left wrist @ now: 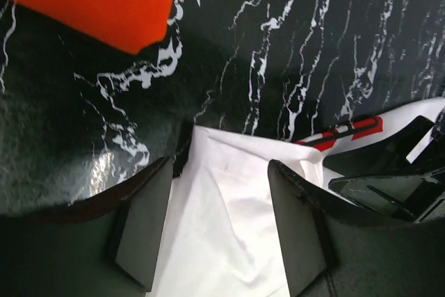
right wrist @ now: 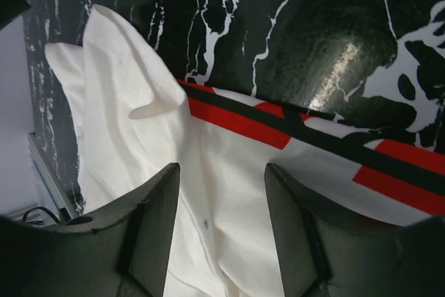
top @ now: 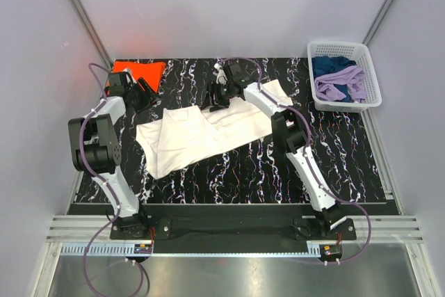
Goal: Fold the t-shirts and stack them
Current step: Fold the tshirt
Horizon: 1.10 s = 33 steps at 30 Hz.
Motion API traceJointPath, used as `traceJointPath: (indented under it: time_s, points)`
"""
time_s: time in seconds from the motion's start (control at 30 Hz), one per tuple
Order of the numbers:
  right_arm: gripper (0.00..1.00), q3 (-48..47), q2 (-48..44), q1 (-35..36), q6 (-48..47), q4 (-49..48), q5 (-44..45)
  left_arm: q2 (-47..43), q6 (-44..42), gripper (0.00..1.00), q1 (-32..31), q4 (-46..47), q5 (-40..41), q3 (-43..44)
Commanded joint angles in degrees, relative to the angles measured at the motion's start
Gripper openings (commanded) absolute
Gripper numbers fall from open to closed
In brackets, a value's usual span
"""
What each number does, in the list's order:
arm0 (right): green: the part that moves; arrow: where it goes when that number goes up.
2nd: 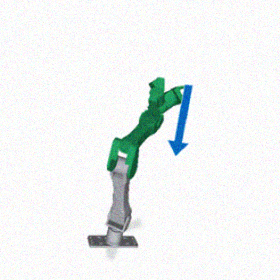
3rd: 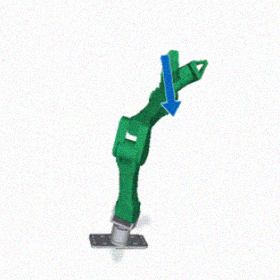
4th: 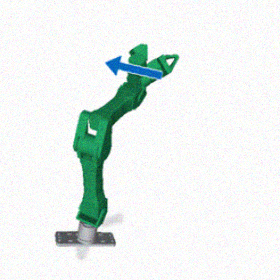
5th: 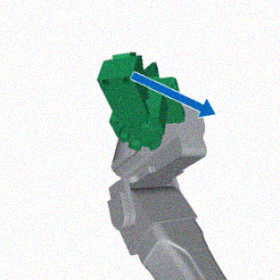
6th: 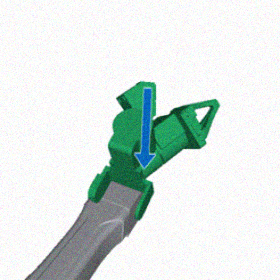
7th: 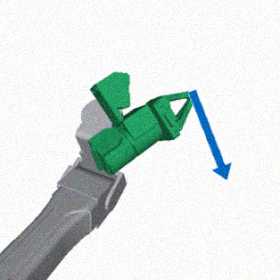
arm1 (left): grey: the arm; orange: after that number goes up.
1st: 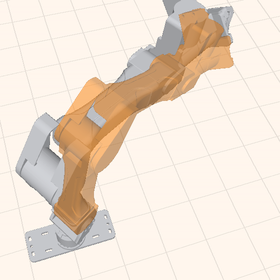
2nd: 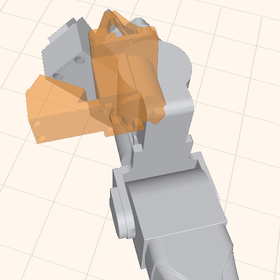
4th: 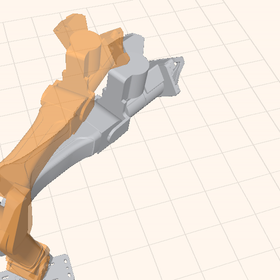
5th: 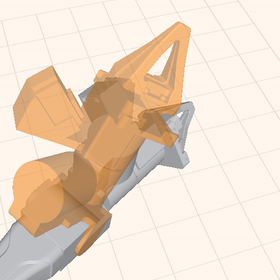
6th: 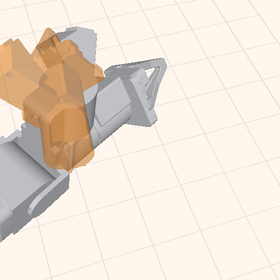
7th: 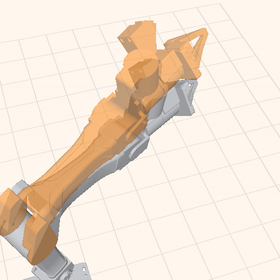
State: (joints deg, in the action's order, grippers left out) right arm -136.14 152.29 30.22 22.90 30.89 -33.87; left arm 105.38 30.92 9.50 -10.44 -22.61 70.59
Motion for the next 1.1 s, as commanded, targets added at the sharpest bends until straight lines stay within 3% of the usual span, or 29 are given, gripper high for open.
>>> traceJointPath:
  time_s: [0.0,0.17,0.5,0.73,0.87,1.07]
  points:
    - [0.60,-3.4,0.6,0.2,-0.1,-2.7,0.0,4.7,-3.1,0.61,-0.6,-0.6,2.5,5.5]
    - [0.57,-2.4,-0.1,0.2,1.8,-4.4,-0.1,9.0,-3.1,0.60,-1.3,-1.2,1.7,8.7]
    - [0.56,9.6,-12.4,-1.1,1.9,-7.2,2.2,15.7,-4.9,0.53,-3.1,-8.5,1.7,15.5]
    - [0.56,12.0,-16.1,-3.0,1.8,-6.6,2.1,17.8,-6.4,0.34,-3.4,-11.3,-0.9,17.3]
    - [0.56,14.1,-17.6,-3.7,1.8,-7.2,2.2,17.3,-7.4,0.33,-3.4,-12.8,0.0,16.5]
    - [0.55,16.3,-19.0,-3.7,2.4,-7.2,1.9,14.6,-8.3,0.12,-3.5,-11.9,-1.9,15.2]
